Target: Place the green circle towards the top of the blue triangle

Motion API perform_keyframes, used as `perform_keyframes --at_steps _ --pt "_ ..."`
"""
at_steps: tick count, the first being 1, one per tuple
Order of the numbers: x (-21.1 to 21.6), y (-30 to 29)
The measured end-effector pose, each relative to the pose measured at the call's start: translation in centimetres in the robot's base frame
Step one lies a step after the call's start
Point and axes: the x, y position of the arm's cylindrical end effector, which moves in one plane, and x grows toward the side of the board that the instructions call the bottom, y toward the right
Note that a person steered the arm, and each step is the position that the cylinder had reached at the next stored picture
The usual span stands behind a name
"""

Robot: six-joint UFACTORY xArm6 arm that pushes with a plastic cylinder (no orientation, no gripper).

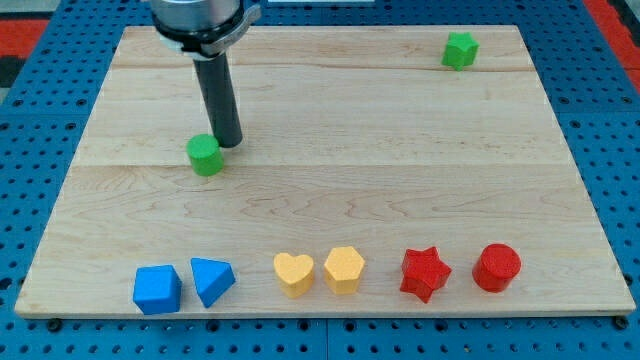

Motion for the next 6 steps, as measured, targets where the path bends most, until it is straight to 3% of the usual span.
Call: perform_keyframes --at_steps 1,3,5,6 --pt "-2.0 0.4" --pt "-2.6 -4.5" --pt "-0.7 -2.8" --pt "2.3 -2.7"
